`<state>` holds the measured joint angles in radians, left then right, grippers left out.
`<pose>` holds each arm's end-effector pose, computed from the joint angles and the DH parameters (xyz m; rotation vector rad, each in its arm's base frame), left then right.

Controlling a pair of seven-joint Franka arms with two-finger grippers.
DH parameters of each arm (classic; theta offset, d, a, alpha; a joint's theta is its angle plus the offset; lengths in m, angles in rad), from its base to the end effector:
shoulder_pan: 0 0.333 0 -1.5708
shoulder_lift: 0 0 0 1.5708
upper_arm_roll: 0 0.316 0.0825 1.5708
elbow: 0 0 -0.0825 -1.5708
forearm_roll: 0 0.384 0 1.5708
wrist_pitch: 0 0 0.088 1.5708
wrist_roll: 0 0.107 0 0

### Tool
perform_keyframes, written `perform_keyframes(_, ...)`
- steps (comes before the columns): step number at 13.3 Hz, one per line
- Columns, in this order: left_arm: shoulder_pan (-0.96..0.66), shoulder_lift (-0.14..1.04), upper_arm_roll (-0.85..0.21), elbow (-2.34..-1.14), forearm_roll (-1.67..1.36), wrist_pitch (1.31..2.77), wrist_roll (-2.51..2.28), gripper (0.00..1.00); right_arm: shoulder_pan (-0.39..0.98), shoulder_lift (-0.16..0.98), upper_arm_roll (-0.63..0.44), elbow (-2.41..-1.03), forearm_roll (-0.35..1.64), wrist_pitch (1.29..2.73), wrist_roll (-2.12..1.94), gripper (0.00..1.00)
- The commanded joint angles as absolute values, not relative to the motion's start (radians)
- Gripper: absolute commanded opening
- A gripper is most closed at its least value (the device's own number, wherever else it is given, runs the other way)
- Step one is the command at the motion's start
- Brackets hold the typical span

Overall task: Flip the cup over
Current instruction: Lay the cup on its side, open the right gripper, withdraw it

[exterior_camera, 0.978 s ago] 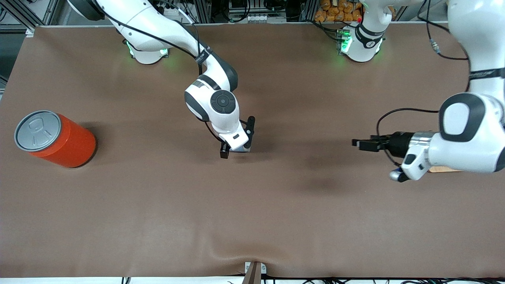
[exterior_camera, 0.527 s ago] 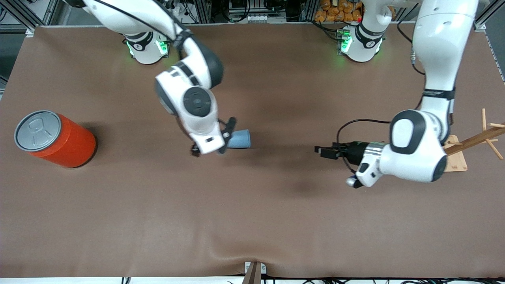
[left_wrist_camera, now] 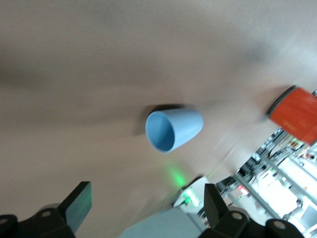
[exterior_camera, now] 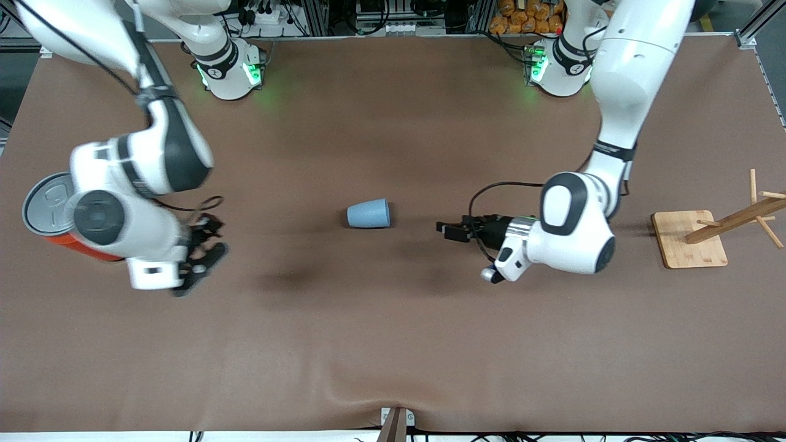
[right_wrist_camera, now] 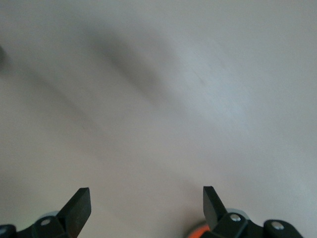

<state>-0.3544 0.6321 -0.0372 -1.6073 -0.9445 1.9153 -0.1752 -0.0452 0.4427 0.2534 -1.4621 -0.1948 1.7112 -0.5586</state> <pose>0.6020 -0.3073 0.2610 2.3106 0.3275 -0.6544 0.6588 0.0949 0.4208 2.8379 1.1960 -0.2934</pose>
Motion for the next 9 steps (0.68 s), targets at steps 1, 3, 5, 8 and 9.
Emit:
perform_keyframes(1, -0.440, 0.621, -0.031, -1.667, -1.029, 2.050, -0.167, 0.94, -0.129, 0.344, 0.273, -1.491, -0.137, 1.632, -0.529, 1.00)
perform_keyframes(3, -0.468, 0.615, -0.031, -1.712, -1.141, 2.095, -0.134, 0.93, -0.143, 0.269, 0.268, -1.508, -0.084, 1.568, -0.360, 1.00)
perform_keyframes(5, -0.471, 0.612, -0.032, -1.756, -1.222, 2.100, -0.034, 0.92, -0.120, 0.194, 0.270, -1.549, -0.078, 1.540, -0.154, 1.00)
perform_keyframes(8, -0.476, 0.621, -0.032, -1.824, -1.405, 2.103, 0.194, 0.90, -0.076, 0.134, 0.217, -1.565, -0.066, 1.496, 0.052, 1.00)
perform_keyframes(9, -0.477, 0.624, -0.032, -1.833, -1.432, 2.103, 0.236, 0.90, -0.037, 0.123, 0.157, -1.562, -0.063, 1.496, 0.075, 1.00)
